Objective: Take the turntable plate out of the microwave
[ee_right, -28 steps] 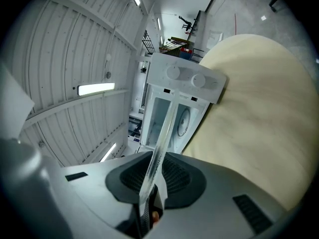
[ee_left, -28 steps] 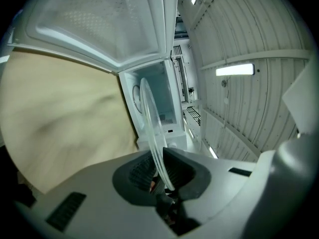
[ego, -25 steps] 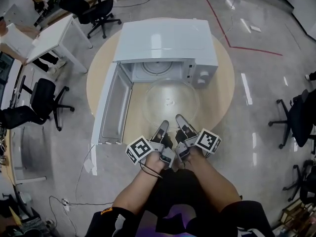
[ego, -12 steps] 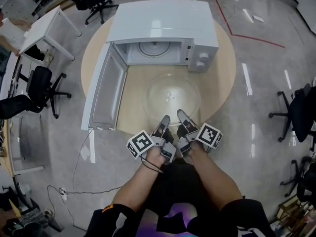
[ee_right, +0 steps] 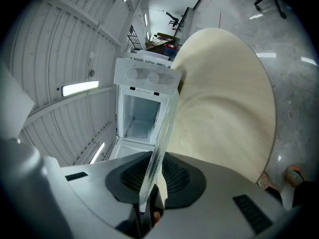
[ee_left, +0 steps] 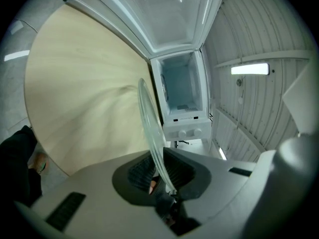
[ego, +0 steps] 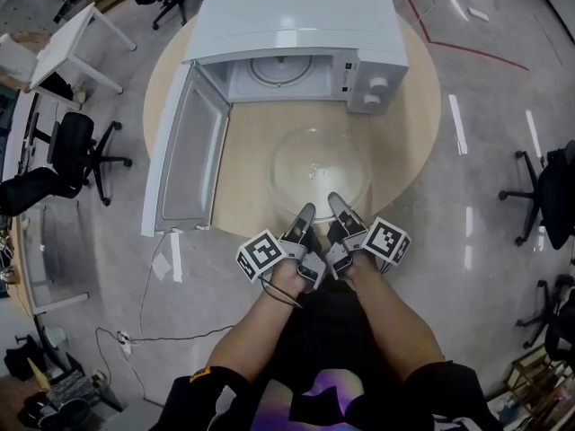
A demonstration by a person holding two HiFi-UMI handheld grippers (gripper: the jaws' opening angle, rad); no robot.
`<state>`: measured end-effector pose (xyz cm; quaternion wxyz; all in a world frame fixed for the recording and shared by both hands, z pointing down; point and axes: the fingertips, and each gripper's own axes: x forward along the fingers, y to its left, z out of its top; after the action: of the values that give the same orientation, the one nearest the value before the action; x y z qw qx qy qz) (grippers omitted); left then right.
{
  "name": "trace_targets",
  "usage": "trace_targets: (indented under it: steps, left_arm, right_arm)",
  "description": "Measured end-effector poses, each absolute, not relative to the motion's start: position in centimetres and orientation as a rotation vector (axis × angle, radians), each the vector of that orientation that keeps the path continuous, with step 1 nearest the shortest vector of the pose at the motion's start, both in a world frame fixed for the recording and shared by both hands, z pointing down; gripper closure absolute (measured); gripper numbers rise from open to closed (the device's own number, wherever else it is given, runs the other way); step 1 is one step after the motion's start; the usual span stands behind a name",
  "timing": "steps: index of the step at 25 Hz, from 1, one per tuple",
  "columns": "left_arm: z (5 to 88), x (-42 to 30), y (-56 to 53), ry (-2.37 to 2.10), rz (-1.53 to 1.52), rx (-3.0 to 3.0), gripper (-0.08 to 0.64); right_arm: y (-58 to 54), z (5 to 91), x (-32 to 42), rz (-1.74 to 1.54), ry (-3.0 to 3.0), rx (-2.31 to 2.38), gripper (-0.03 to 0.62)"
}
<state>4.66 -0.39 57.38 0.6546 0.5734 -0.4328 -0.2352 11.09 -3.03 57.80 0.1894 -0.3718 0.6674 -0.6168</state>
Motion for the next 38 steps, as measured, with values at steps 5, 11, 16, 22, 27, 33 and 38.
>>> trace_targets:
  steps: [5, 11, 16, 22, 27, 33, 38]
  left_arm:
    - [58.1, 4.6, -0.6, -0.982, -0.527, 1.29, 0.474]
    - [58.7, 4.5, -0.6, -0.984, -0.521, 1.273, 0.476]
    - [58.7, 4.2, -0.7, -0.996, -0.52, 1.259, 0.476]
    - [58.9, 3.7, -0.9, -1.011, -0.515, 1.241, 0.486]
    - [59.0, 3.8, -0.6, -1.005, -0.501, 1.24, 0.486]
    - [59.3, 4.0, -0.3, -0.995, -0.492, 1.238, 0.489]
    - [59.8, 3.6, -0.3, -1.002, -0.504, 1.231, 0.489]
  right_arm:
    - [-3.2, 58.6, 11.1, -1.741, 1.861, -1.049, 0.523]
    - [-3.2, 59.3, 11.0, -1.756, 1.856, -1.069, 0.523]
    - [-3.1, 59.6, 10.7, -1.793, 1.841, -1.071, 0.522]
    - [-2.8, 60.2, 10.2, -1.869, 1.842, -1.058, 0.522]
    - [-1.8, 60.2, 10.3, -1.934, 1.823, -1.041, 0.522]
    - [-0.2, 60.3, 10.9, -1.963, 1.794, -1.04, 0.522]
    - [0.8, 60.5, 11.2, -1.976, 1.779, -1.04, 0.522]
